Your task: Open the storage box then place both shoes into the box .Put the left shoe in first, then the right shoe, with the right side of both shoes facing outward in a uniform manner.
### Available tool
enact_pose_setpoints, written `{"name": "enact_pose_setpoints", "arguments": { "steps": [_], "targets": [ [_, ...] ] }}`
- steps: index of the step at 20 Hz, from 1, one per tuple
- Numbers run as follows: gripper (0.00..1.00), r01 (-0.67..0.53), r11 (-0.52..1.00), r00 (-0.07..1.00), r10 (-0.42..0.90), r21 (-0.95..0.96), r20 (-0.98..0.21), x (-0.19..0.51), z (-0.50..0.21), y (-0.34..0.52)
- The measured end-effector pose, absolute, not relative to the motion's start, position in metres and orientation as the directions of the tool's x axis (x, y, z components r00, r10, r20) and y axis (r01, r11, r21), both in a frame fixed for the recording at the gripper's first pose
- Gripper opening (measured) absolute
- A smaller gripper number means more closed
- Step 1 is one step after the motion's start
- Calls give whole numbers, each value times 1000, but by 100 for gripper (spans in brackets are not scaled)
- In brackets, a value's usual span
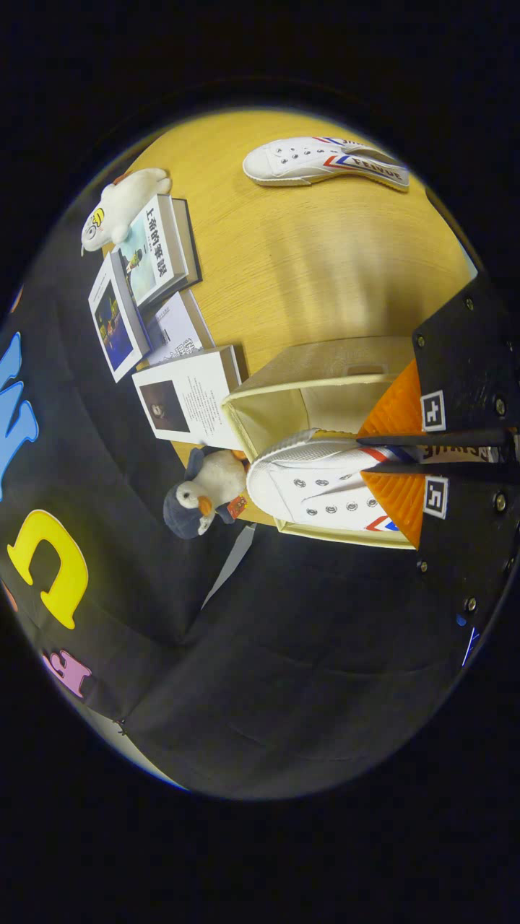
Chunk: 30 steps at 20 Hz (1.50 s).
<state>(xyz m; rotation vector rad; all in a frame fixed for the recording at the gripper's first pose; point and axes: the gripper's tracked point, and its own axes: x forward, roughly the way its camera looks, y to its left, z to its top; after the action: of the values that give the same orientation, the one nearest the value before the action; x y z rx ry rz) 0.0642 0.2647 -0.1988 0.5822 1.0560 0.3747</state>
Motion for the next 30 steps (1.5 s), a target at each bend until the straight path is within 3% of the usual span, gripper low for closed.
{"name": "enact_pose_setpoints", "arguments": {
  "steps": [16, 23, 25, 28, 30],
  "targets": [
    [9, 100, 823, 411, 478, 559, -776, 61, -258, 330],
    [8, 36, 843, 389, 482, 536, -785, 54, -269, 346],
    [26, 4, 818, 438, 516, 575, -737, 63, -252, 347],
    [100, -61, 830, 482, 511, 554, -712, 70, -231, 333],
    [97, -102, 827, 506, 522, 553, -687, 72, -214, 324]
  ]
}}
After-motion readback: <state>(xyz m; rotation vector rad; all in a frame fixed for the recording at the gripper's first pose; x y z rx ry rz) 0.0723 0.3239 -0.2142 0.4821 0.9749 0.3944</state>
